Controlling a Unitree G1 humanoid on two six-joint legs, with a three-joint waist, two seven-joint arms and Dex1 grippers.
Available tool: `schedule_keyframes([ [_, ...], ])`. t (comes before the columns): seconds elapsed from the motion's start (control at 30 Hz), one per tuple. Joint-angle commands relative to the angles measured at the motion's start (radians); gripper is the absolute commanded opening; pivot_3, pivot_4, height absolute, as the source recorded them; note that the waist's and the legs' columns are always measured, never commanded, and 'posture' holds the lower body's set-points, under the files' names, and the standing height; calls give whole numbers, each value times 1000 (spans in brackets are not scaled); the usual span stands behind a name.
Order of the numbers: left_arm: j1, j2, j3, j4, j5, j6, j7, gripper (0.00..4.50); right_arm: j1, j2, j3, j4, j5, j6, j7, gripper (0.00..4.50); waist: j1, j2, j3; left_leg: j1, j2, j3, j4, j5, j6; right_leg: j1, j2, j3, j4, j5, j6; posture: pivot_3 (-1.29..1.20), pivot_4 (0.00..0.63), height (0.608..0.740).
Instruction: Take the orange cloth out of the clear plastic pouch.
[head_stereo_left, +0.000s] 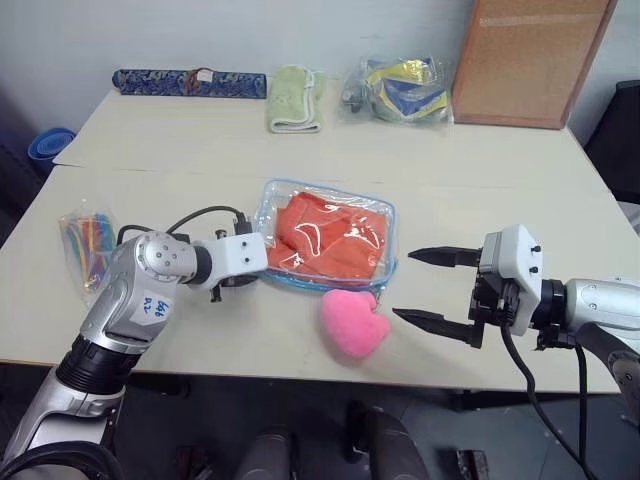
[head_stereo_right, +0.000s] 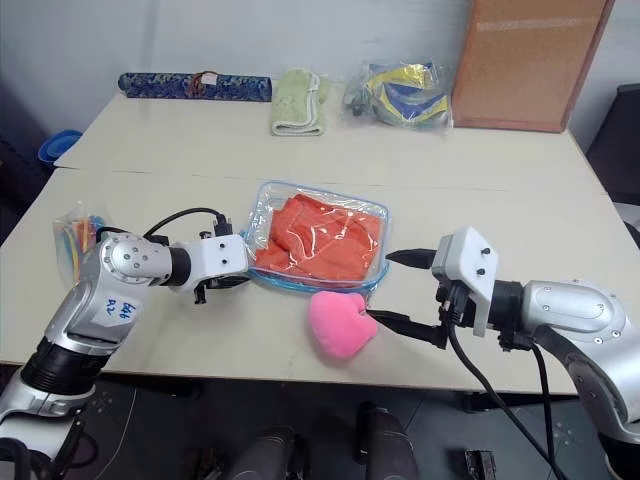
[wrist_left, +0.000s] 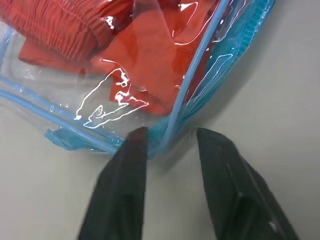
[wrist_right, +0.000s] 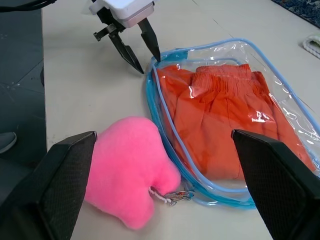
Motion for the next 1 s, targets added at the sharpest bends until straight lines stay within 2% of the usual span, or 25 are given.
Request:
schedule_keyframes([
  [0.03,6,10,64,-41,-62,55,3,2961,0,-2,-8,-10,-8,-25,-3,4500,0,0,0,0,0,0,0,0,0,0,0,0,0,0,0,0,150,740],
  [0.1,-9,22,124,-52,-153,59,-42,3569,3,3,-5,-13,-11,-25,-7,4500,-1,0,0,0,0,0,0,0,0,0,0,0,0,0,0,0,150,740],
  [0.17,-27,67,173,-60,-248,-10,-119,4138,6,5,-7,-15,-10,-24,-10,4500,-2,0,0,0,0,0,0,0,0,0,0,0,0,0,0,0,150,740],
  [0.27,-47,175,197,-12,-360,-271,-295,4138,25,-5,-24,-17,-6,-24,-2,4500,-3,0,0,0,1,0,0,0,-1,-1,-1,0,0,-1,-1,0,150,740],
  [0.33,-121,182,147,67,-389,-400,-372,4138,40,-19,-42,-12,-8,-25,8,4500,0,0,0,0,1,-1,0,-1,-3,-1,-1,-1,0,-1,-2,0,150,740],
  [0.47,-258,92,56,180,-424,-480,-431,4138,51,-30,-56,-4,-15,-30,12,4500,12,0,0,0,-1,-2,2,0,-2,2,2,-4,0,-1,-2,0,150,740],
  [0.67,-421,-153,-177,485,-274,-935,-437,4138,77,-44,-44,-21,-54,-40,0,4500,21,0,0,0,-2,1,2,0,-1,1,4,-3,0,0,0,0,150,740],
  [0.77,-465,-264,-239,592,-255,-1058,-424,4138,82,-46,-33,-19,-77,-41,-7,4500,22,0,0,0,-2,2,2,0,-1,1,5,-3,0,0,0,0,150,740],
  [0.9,-478,-326,-287,673,-224,-1199,-406,4138,74,-36,-19,-12,-96,-37,-21,4500,13,0,0,0,-1,3,2,0,0,0,5,-1,0,0,0,0,150,740],
  [1.0,-462,-351,-299,692,-230,-1241,-391,4138,70,-31,10,7,-132,-52,-31,4500,11,0,0,0,-1,2,2,0,0,0,5,-1,0,0,0,0,150,740],
])
